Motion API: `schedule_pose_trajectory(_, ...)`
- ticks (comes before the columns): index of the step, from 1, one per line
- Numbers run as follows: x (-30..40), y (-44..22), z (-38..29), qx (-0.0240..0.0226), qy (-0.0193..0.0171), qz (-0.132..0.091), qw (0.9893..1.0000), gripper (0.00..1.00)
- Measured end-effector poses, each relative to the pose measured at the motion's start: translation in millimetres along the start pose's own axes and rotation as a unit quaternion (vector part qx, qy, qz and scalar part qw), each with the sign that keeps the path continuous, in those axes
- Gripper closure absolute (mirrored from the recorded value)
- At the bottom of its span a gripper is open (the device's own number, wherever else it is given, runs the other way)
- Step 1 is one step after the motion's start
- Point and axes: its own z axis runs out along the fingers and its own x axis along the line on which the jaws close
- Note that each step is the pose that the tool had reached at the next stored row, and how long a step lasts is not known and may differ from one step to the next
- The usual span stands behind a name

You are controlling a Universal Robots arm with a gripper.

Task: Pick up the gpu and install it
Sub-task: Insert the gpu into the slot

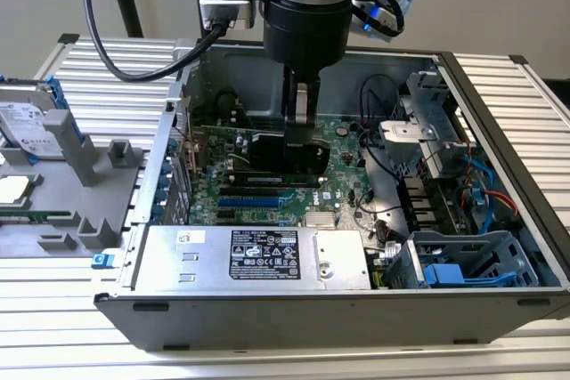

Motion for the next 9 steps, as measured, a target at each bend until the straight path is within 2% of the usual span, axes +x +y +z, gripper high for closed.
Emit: schedule_pose_trajectory(9,-0.2,0.1,3.2,0.0001,0.0004,0.0,1.0,1.0)
